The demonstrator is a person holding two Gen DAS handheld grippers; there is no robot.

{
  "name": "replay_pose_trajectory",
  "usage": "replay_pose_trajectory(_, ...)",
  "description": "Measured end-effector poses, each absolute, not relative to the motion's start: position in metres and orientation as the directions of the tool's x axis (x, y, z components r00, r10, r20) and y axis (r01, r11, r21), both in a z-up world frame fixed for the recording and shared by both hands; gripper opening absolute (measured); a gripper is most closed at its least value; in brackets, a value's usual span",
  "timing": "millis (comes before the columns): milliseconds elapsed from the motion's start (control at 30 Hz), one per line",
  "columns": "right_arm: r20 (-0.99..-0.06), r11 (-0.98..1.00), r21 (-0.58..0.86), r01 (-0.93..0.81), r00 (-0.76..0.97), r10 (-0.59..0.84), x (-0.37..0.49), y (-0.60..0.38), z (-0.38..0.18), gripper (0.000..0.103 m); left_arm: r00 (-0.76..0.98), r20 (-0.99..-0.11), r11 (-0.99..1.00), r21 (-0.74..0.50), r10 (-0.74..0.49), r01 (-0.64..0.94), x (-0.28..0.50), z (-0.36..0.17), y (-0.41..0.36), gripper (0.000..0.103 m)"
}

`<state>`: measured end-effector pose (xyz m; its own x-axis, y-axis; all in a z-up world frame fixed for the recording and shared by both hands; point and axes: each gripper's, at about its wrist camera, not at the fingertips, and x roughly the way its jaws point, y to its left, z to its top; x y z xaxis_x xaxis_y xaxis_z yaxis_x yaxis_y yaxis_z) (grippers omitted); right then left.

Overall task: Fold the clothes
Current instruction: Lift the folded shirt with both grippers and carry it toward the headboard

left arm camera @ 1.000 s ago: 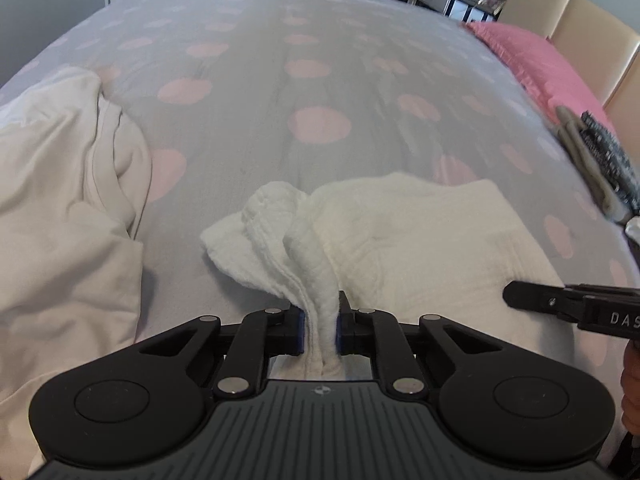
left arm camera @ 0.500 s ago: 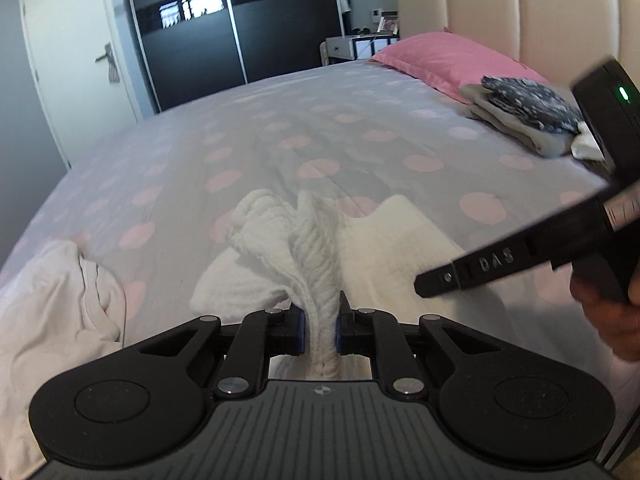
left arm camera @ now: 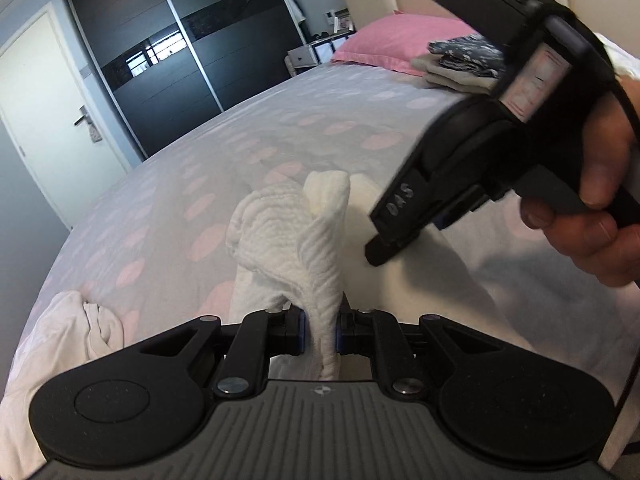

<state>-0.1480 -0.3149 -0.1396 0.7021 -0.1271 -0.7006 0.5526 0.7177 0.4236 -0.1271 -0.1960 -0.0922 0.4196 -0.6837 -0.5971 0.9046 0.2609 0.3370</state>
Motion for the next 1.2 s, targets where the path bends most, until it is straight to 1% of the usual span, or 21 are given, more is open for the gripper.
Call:
replay_pose_trajectory(167,-0.686,0.726,0.416,0.548,0.713,-0.144,-0.153,-0.313,-0.131,0.023,0.438,-0.588,0.338,0.278,-0.680,0.899,-0.106,-0.075,-0.195,0.011)
replay_pose_trajectory(333,-0.642,0.734,0.409,0.541,0.743,-0.189,-0.172,-0.313,-0.108,0.023,0.420,-0.586,0.446,0.109,-0.693,0.888,-0.072,-0.046,-0.192,0.010)
replay_pose_trajectory(433,-0.602,0.743,0.389,0.544,0.761,-0.242,-0.193,-0.314,-0.089,0.023,0.393,-0.570,0.469,0.015,-0.722,0.883,-0.057,-0.029,-0.192,0.010)
replay_pose_trajectory(500,-0.571,0.743,0.381,0.550,0.772,-0.279,-0.209,-0.315,-0.075,0.023,0.375,-0.556,0.462,-0.017,-0.741,0.887,-0.054,-0.019,-0.195,0.010)
replay_pose_trajectory(600,-0.538,0.736,0.366,0.570,0.775,-0.332,-0.232,-0.316,-0.057,0.023,0.355,-0.539,0.427,-0.011,-0.764,0.904,-0.061,-0.007,-0.208,0.010)
replay_pose_trajectory(867,-0.526,0.672,0.320,0.668,0.715,-0.460,-0.286,-0.325,-0.026,0.023,0.291,-0.546,0.295,0.082,-0.786,0.952,-0.110,0.020,-0.253,0.010)
replay_pose_trajectory(1033,-0.487,0.634,0.300,0.713,0.686,-0.541,-0.329,-0.334,-0.005,0.023,0.237,-0.537,0.232,0.079,-0.809,0.970,-0.139,0.041,-0.292,0.010)
replay_pose_trajectory(1100,-0.473,0.618,0.278,0.735,0.665,-0.578,-0.346,-0.338,0.004,0.023,0.214,-0.528,0.197,0.089,-0.822,0.976,-0.153,0.051,-0.310,0.010)
replay_pose_trajectory(1200,-0.431,0.561,0.284,0.778,0.626,-0.650,-0.373,-0.348,0.014,0.023,0.179,-0.509,0.139,0.116,-0.842,0.984,-0.177,0.067,-0.342,0.010)
